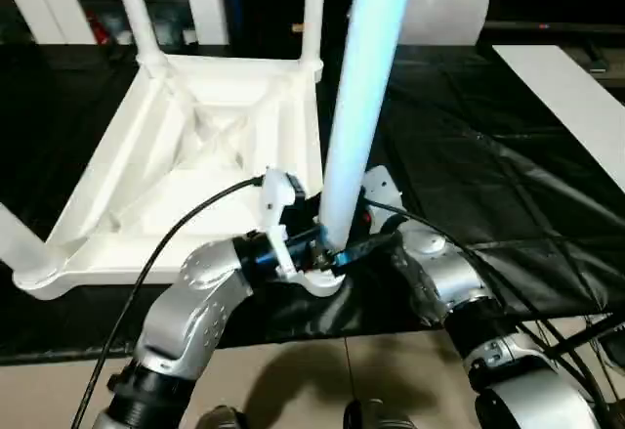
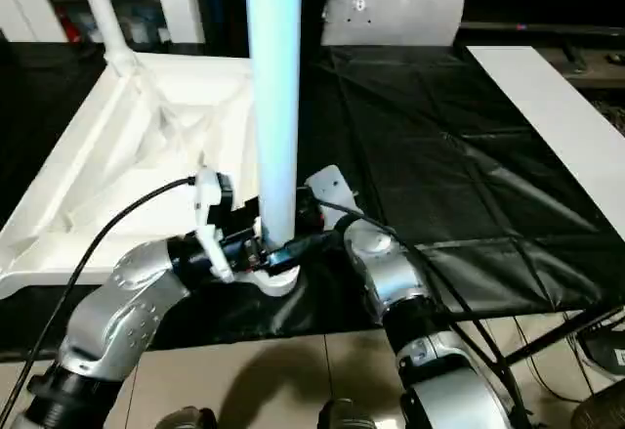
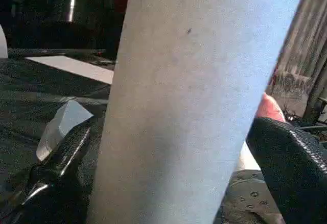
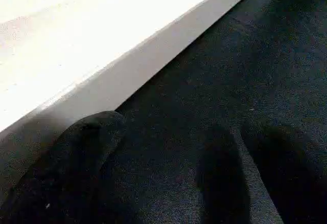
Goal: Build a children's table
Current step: Rotate table base
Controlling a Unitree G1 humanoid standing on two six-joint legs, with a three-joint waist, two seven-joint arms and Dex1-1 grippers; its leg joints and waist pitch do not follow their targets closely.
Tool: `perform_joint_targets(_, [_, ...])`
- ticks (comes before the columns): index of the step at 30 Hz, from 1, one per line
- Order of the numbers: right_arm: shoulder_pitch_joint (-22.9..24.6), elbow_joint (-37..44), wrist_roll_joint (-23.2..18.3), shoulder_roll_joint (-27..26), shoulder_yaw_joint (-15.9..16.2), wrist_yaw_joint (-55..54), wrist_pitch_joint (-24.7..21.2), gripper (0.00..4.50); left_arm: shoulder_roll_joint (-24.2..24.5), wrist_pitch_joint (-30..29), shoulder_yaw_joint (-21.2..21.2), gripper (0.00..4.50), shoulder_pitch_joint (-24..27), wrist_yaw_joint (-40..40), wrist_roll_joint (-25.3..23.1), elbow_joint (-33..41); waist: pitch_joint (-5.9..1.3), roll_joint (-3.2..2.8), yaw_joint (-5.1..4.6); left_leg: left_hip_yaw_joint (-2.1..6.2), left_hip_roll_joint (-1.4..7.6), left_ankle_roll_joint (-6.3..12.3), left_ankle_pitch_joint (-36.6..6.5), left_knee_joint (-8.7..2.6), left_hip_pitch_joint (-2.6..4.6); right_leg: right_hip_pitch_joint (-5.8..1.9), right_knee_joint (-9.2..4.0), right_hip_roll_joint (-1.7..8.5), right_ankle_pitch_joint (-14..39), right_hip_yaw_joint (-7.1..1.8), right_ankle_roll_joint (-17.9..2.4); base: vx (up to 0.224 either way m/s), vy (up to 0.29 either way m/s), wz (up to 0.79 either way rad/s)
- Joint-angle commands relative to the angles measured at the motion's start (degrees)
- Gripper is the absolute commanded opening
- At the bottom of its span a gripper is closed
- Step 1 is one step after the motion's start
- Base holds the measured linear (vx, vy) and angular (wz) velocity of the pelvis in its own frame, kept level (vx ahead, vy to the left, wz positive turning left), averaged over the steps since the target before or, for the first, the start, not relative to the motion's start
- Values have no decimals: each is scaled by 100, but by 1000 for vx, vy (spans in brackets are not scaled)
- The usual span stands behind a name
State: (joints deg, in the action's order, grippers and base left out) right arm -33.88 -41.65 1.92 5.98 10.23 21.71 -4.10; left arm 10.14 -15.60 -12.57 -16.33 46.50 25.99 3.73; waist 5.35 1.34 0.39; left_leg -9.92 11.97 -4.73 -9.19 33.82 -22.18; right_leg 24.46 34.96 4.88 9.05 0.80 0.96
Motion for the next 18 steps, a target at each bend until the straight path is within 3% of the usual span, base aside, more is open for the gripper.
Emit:
perform_joint_targets(1, [-34, 84, -83, 55, -73, 44, 64, 450, 38, 127, 82, 449, -106, -76, -148, -99, -455, -75, 39, -64, -6, -40, -1796, -390, 97, -274, -393, 71, 1366, -73, -1112, 0, 0, 0])
perform_joint_targets(7, [78, 216, -107, 359, -232, 74, 117, 450, 348, 204, 72, 449, -123, 156, -319, -170, -460, -79, 71, -60, -3, -70, -1878, -386, 116, -257, -397, 71, 1519, -68, -1068, 0, 0, 0])
perform_joint_targets(8, [311, 643, -267, 706, -436, 411, 229, 450, 853, 299, 24, 449, -134, 721, -442, -411, -465, -95, 85, -57, -12, -65, -1880, -384, 120, -256, -398, 66, 1518, -66, -1062, 0, 0, 0])
perform_joint_targets(9, [351, 720, -291, 761, -459, 474, 252, 450, 937, 321, 13, 449, -142, 816, -467, -466, -456, -107, 102, -62, -19, -14, -1946, -395, 137, -253, -442, 55, 1603, -69, -1006, 0, 0, 0])
perform_joint_targets(10, [476, 969, -353, 924, -535, 637, 313, 450, 1208, 438, -47, 449, -199, 1077, -622, -686, -477, -105, 115, -57, -6, -12, -1850, -385, 125, -261, -389, 60, 1459, -77, -997, 0, 0, 0])
perform_joint_targets(12, [525, 1076, -377, 983, -570, 684, 332, 450, 1296, 496, -73, 432, -226, 1163, -684, -780, -486, -105, 139, -69, -18, -2, -1626, -381, 119, -277, -365, 56, 1215, -77, -1098, 0, 0, 0])
perform_joint_targets(14, [670, 1402, -430, 1148, -607, 865, 366, 450, 1538, 676, -158, 411, -373, 1399, -882, -1119, -490, -103, 142, -72, -3, -15, -1666, -382, 127, -272, -363, 64, 1205, -78, -1168, 0, 0, 0])
perform_joint_targets(18, [932, 1984, -577, 1429, -577, 1320, 206, 450, 1835, 932, -327, 386, -665, 1806, -1136, -1621, -488, -91, 149, -62, -9, 3, -1690, -391, 116, -286, -362, 78, 1315, -82, -1137, 0, 0, 0])
